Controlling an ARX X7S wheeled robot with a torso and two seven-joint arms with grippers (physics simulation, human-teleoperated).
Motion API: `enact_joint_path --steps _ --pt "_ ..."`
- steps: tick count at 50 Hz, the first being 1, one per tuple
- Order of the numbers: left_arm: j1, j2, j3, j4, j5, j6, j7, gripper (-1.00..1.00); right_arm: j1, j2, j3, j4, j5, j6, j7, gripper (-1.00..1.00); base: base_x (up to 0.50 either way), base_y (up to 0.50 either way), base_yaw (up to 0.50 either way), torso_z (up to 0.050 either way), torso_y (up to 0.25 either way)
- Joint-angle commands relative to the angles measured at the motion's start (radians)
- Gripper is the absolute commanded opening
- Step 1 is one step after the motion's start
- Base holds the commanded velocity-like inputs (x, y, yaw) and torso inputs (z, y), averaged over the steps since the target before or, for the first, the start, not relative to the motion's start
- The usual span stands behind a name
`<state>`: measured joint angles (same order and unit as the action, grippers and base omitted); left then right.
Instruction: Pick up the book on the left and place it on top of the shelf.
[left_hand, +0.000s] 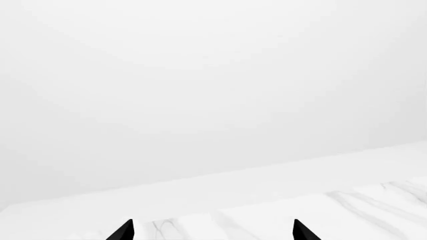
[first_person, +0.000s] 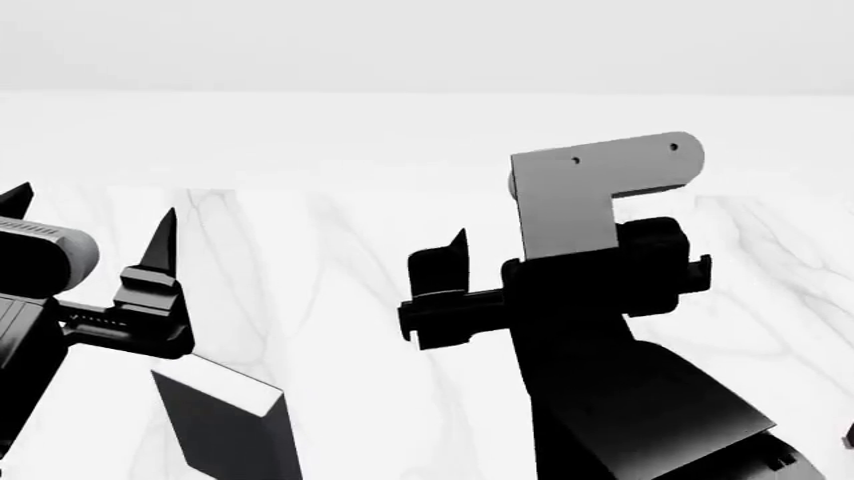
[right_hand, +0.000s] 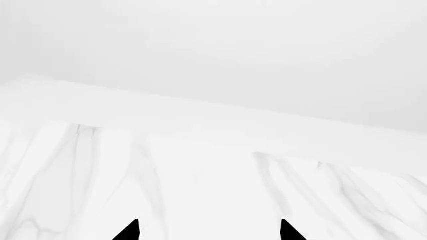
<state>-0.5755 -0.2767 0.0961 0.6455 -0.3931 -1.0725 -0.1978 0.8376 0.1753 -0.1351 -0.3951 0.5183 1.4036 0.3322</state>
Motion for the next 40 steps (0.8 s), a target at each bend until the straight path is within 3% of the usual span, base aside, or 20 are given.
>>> enact_joint_path --steps 1,5,9,16,26,40 --pt "-0.002 0.009 -0.022 -0.007 0.010 0.008 -0.003 1.00 0.065 0.031 -0.118 0.182 -0.006 -0.073 -0.118 1.00 0.00 0.00 0.00 0.000 0.000" --pt "-0.001 0.007 -0.022 -0.008 0.009 0.010 -0.004 1.00 0.083 0.030 -0.120 0.269 0.001 -0.138 -0.173 1.00 0.00 0.00 0.00 0.000 0.000" --pt "-0.001 0.007 -0.018 -0.014 0.010 0.014 -0.005 1.00 0.123 0.070 -0.228 0.346 0.033 -0.152 -0.321 1.00 0.00 0.00 0.00 0.000 0.000" --pt "0.000 0.006 -0.017 -0.014 0.007 0.015 -0.008 1.00 0.138 0.081 -0.292 0.394 0.043 -0.227 -0.427 1.00 0.00 0.00 0.00 0.000 0.000" --pt "-0.001 0.003 -0.018 -0.012 0.001 0.013 -0.012 1.00 0.127 0.065 -0.415 0.483 -0.014 -0.321 -0.476 1.00 0.00 0.00 0.00 0.000 0.000" --pt "-0.006 -0.001 -0.013 -0.009 -0.004 0.007 -0.020 1.00 0.118 0.013 -0.463 0.549 -0.018 -0.361 -0.501 1.00 0.00 0.00 0.00 0.000 0.000"
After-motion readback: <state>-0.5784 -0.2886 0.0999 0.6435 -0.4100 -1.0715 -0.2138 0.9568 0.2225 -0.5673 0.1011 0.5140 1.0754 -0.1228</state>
